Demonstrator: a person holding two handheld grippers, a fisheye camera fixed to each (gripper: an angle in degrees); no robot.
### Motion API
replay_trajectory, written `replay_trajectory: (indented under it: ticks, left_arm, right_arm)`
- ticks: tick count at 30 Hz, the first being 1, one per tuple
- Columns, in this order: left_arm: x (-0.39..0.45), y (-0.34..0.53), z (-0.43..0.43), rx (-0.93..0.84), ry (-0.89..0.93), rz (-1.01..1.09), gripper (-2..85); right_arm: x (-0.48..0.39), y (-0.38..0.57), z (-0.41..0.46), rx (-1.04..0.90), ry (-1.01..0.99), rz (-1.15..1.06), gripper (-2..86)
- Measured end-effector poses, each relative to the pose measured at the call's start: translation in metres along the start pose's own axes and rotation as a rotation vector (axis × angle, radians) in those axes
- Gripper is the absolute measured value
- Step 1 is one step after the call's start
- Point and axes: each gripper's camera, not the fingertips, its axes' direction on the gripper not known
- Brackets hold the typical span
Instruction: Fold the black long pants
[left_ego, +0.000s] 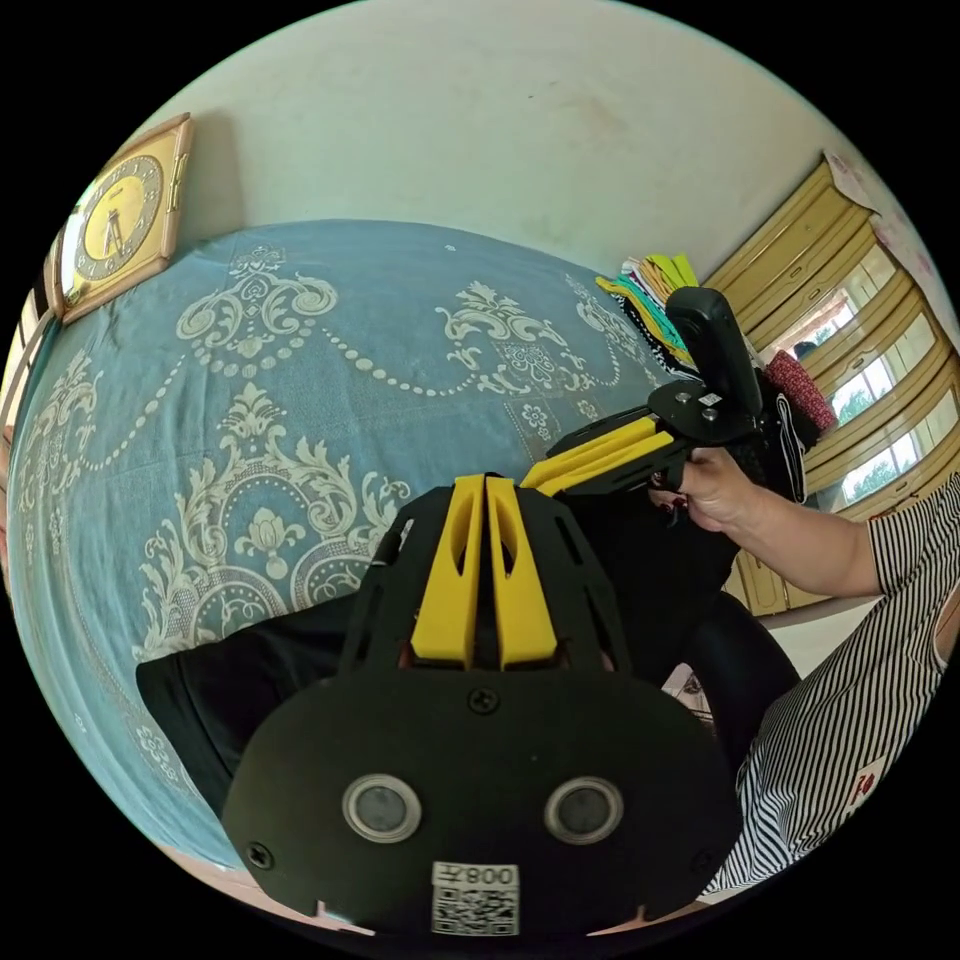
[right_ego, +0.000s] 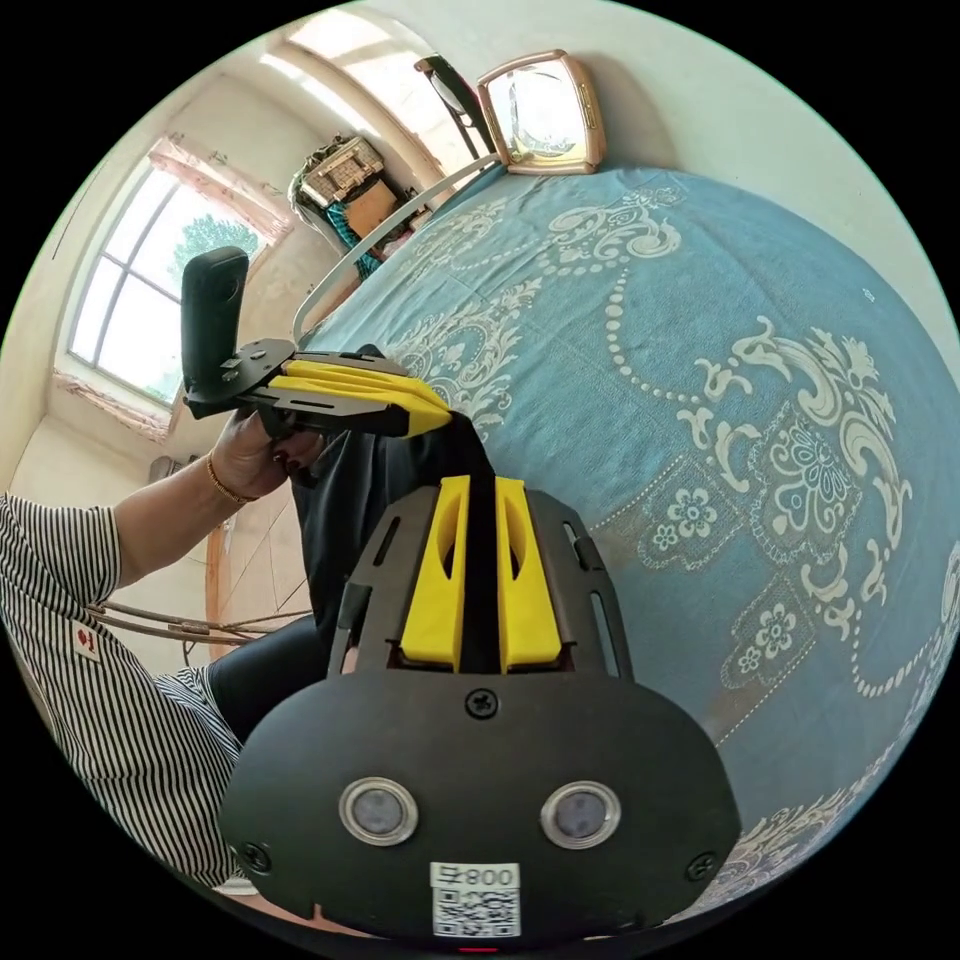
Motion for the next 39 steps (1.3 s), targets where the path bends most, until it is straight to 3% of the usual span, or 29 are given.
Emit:
replay_trajectory:
  ticks: [10, 12, 15, 18, 22, 26, 34, 39]
  left_arm:
    - [-0.032, 0.107, 0.1, 0.008, 0.007, -0.14, 0.5]
    - [-0.033, 0.133, 0.099, 0.043, 0.038, -0.148, 0.7]
    - [-0.034, 0.194, 0.082, 0.071, -0.06, -0.19, 1.3]
    - [-0.039, 0.276, 0.058, 0.08, -0.193, -0.319, 2.3]
    - [-0.051, 0.405, 0.039, 0.151, -0.259, -0.648, 4.8]
    - [-0.051, 0.489, 0.065, 0.212, -0.165, -0.818, 6.4]
    - [-0.037, 0.554, 0.111, 0.209, -0.141, -0.834, 1.3]
    - [-0.019, 0.595, 0.119, 0.301, -0.13, -0.821, 1.4]
  right_arm:
    - [0.016, -0.087, 0.023, -0.161, 0.036, 0.029, 1.2]
    - [0.017, -0.093, 0.018, -0.132, 0.029, 0.036, 1.6]
    - [0.02, -0.102, 0.001, -0.043, 0.012, 0.053, 3.8]
    - [0.025, -0.117, -0.004, -0.006, -0.047, 0.058, 5.9]
    - [0.027, -0.142, 0.01, -0.07, -0.053, 0.06, 6.4]
    - [0.027, -0.16, 0.018, -0.116, -0.024, 0.078, 5.9]
    - [0.036, -0.177, 0.016, -0.145, 0.001, 0.114, 4.3]
    - [0.042, -0.179, 0.011, -0.136, -0.005, 0.13, 4.3]
